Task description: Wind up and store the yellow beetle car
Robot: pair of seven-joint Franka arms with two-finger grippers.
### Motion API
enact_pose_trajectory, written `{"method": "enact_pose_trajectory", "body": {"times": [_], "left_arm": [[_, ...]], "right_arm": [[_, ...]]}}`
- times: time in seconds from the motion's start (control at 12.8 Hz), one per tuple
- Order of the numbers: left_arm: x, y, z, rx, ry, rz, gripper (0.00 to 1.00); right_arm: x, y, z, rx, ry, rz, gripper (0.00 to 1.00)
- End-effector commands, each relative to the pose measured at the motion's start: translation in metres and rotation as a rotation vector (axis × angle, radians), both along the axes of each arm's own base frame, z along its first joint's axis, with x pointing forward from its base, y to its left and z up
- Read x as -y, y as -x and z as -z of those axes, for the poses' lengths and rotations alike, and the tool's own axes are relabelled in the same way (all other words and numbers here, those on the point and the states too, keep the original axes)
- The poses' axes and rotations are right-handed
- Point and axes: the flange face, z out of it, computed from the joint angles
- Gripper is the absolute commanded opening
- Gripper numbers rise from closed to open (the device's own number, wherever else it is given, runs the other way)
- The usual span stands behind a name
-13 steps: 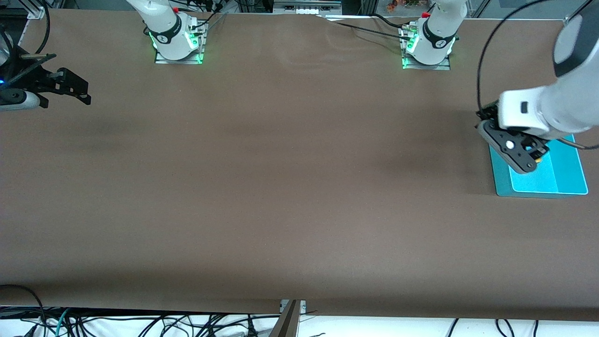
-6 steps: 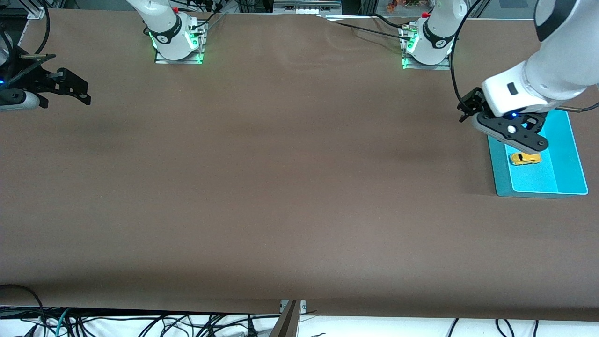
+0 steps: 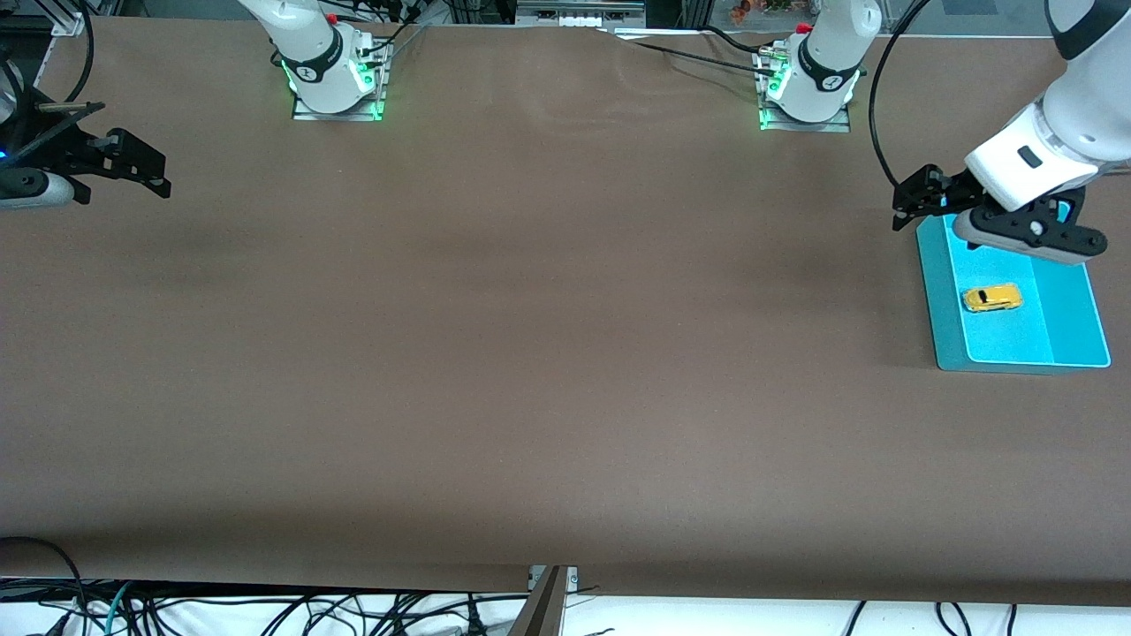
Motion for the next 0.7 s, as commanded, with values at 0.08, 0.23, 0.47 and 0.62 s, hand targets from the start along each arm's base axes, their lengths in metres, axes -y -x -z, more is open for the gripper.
{"method": "enact_pose_trajectory", "body": {"times": [0.08, 0.23, 0.47, 0.62], "left_arm": [[-0.0055, 0.0089, 0.0014, 0.016, 0.003, -0.038, 1.00], [-0.0063, 0.0079, 0.0015, 0.016, 0.006, -0.041, 1.00], [-0.0084, 0.0026, 0.0070, 0.007, 0.008, -0.046, 1.00], [-0.0100, 0.0018, 0.0080, 0.004, 0.007, -0.050, 1.00]], "right_arm": [[0.0013, -0.0003, -0.0060, -0.005, -0.003, 0.007, 1.00], [0.0013, -0.0004, -0.0061, -0.004, -0.003, 0.007, 1.00], [0.0021, -0.0005, -0.0061, -0.004, -0.003, 0.008, 1.00], [0.0021, -0.0006, -0.0063, -0.002, -0.003, 0.007, 1.00]]}}
